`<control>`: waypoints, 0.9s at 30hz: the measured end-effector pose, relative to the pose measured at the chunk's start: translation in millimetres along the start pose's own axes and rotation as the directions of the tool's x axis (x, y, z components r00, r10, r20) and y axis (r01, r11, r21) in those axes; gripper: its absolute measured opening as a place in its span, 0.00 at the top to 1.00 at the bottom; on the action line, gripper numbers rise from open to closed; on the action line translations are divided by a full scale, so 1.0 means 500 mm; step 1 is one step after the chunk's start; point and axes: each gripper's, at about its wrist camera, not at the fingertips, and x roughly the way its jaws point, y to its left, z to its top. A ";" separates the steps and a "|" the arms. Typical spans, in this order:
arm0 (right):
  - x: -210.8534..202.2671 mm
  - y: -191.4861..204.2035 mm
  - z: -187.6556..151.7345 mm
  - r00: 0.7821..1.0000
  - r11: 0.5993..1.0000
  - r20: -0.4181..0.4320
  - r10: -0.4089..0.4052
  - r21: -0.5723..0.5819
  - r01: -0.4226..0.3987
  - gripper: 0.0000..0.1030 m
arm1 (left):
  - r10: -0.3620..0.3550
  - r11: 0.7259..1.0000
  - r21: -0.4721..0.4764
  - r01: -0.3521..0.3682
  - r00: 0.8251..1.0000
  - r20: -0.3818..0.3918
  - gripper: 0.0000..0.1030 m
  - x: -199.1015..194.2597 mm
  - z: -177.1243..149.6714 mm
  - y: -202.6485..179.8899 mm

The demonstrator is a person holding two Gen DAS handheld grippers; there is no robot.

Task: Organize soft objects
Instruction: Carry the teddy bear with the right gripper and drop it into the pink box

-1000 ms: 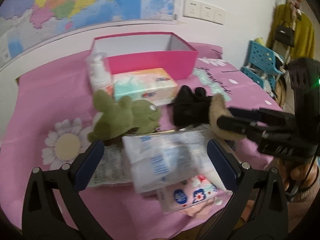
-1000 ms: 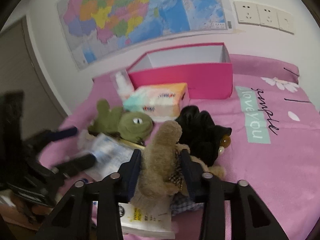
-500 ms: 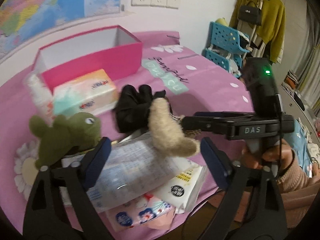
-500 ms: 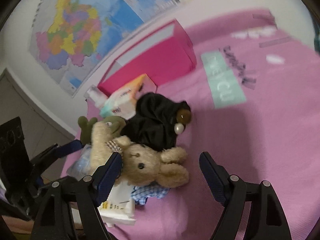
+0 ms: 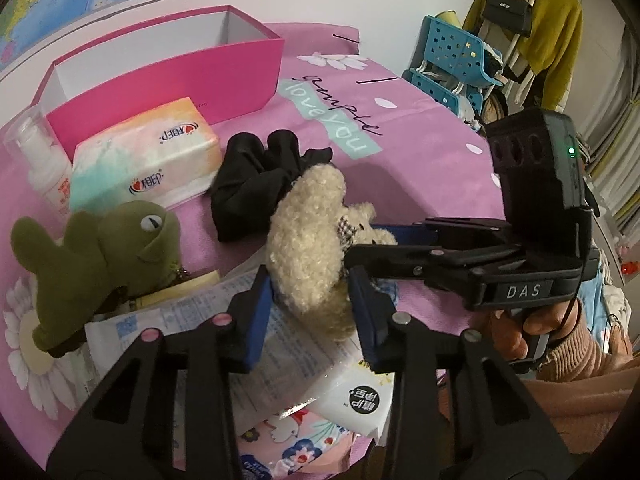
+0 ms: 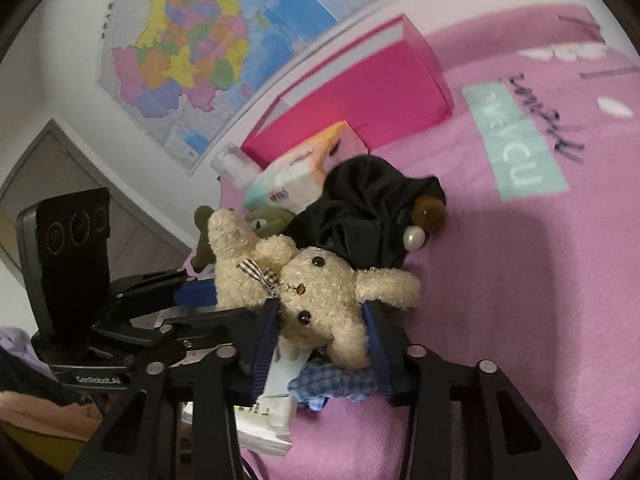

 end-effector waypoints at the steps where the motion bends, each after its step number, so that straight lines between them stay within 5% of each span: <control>1: -0.009 0.009 0.002 1.000 1.000 0.012 -0.008 -0.016 0.008 0.61 | -0.011 1.000 -0.001 0.011 1.000 0.006 0.61 -0.004 0.002 0.001; 11: -0.071 0.114 0.117 0.989 0.973 0.122 -0.082 -0.207 0.106 0.64 | -0.022 1.000 0.021 0.020 0.993 0.118 0.60 -0.084 0.072 0.015; 17: -0.035 0.132 0.231 0.982 0.950 0.148 -0.120 -0.272 0.157 0.65 | 0.042 0.999 0.004 -0.044 0.983 0.176 0.60 -0.104 0.157 0.059; 27: 0.071 0.069 0.378 0.972 0.946 0.130 -0.197 -0.236 0.224 0.65 | 0.106 0.992 -0.083 -0.096 0.987 0.123 0.60 -0.020 0.303 0.163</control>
